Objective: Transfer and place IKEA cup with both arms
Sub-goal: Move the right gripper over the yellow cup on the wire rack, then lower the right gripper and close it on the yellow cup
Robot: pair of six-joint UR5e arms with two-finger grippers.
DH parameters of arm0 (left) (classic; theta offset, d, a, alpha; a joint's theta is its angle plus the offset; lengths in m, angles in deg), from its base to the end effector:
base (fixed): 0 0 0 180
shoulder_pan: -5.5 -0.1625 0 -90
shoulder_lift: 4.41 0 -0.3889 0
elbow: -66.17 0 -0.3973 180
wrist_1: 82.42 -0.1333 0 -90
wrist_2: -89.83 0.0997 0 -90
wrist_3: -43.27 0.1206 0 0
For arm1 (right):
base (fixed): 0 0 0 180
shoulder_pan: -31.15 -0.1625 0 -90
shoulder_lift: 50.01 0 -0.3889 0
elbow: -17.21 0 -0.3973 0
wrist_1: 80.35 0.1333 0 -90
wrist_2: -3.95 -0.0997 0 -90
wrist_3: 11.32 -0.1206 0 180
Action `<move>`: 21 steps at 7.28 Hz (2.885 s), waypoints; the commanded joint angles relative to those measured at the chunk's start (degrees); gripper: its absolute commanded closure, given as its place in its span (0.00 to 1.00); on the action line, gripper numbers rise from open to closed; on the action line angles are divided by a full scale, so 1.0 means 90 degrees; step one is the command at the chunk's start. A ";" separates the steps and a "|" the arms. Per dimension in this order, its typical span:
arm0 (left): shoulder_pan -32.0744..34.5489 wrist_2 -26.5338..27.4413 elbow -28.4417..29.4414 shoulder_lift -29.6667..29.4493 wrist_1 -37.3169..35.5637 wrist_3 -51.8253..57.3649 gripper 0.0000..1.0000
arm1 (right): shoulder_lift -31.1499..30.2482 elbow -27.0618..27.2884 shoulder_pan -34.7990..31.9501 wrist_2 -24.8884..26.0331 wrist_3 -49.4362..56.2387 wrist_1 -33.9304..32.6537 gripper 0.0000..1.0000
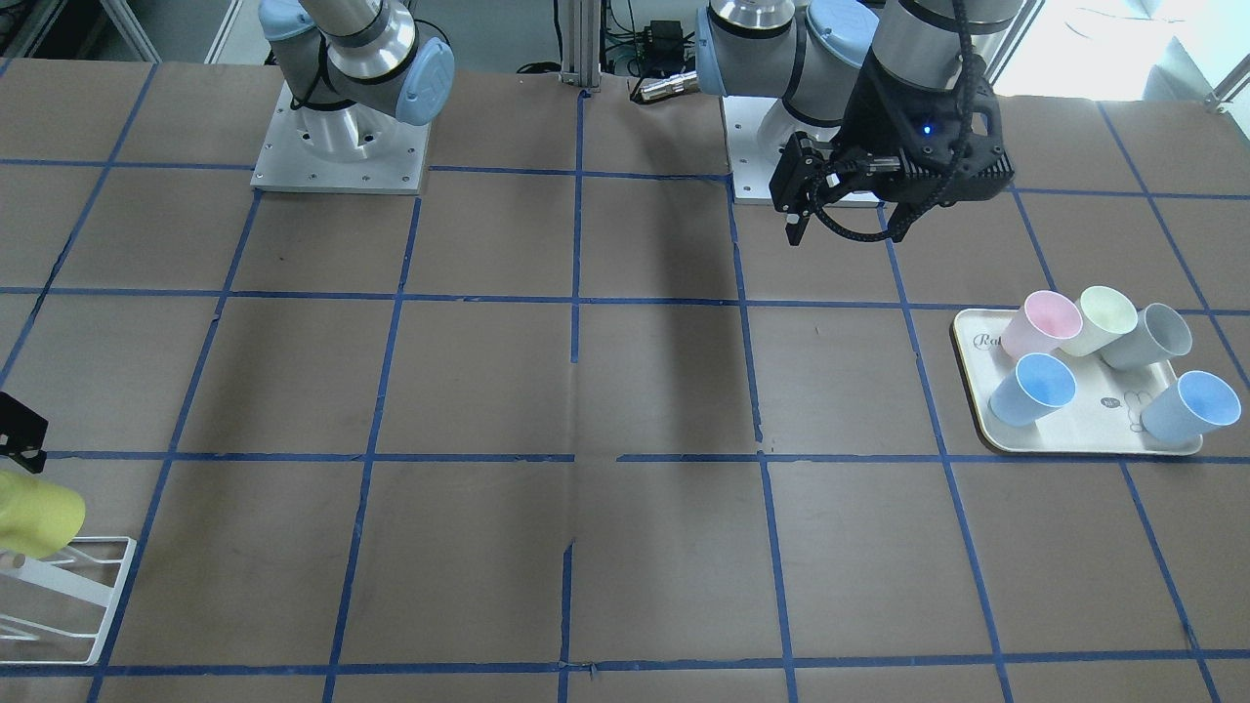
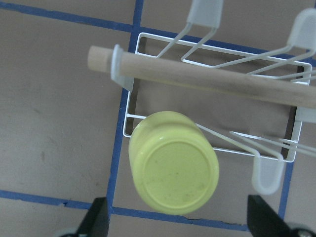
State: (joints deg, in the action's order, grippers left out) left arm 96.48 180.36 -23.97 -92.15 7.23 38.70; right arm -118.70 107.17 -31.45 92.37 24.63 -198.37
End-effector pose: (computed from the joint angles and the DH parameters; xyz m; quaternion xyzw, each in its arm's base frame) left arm -0.1405 -0.4842 0.4496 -0.0314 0.9993 -0.0218 0.0036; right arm -0.1662 -0.6175 0.2727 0.0752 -0.9953 0.0573 0.0192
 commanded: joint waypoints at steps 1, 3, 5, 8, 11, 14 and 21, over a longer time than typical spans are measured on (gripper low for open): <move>-0.0001 0.0010 -0.0004 0.0003 0.0000 0.0000 0.00 | 0.0142 -0.0123 -0.0055 -0.0020 -0.0749 0.0066 0.00; -0.0001 0.0010 -0.0004 0.0003 0.0000 0.0000 0.00 | 0.0142 -0.0132 -0.0181 -0.0117 -0.0791 0.0057 0.00; -0.0001 0.0010 -0.0004 0.0003 0.0000 0.0000 0.00 | 0.0326 -0.0142 -0.0192 -0.0118 -0.0762 -0.0011 0.00; -0.0011 0.0010 -0.0004 0.0003 0.0000 0.0000 0.00 | 0.0503 -0.0464 -0.0192 -0.0069 -0.0703 0.0037 0.00; -0.0011 0.0010 -0.0004 0.0003 0.0000 0.0000 0.00 | 0.0571 -0.0445 -0.0192 -0.0137 -0.0771 0.0037 0.00; -0.0011 0.0010 -0.0004 0.0003 0.0000 0.0010 0.00 | 0.0543 -0.0493 -0.0192 -0.0167 -0.0781 0.0212 0.49; -0.0011 0.0010 -0.0004 0.0003 0.0000 0.0010 0.00 | 0.0367 -0.1760 -0.0182 -0.0050 -0.0461 0.2152 0.73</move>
State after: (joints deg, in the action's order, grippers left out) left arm 96.38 180.45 -24.01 -92.12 7.23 38.74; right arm -114.95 95.45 -33.13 91.77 18.88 -184.97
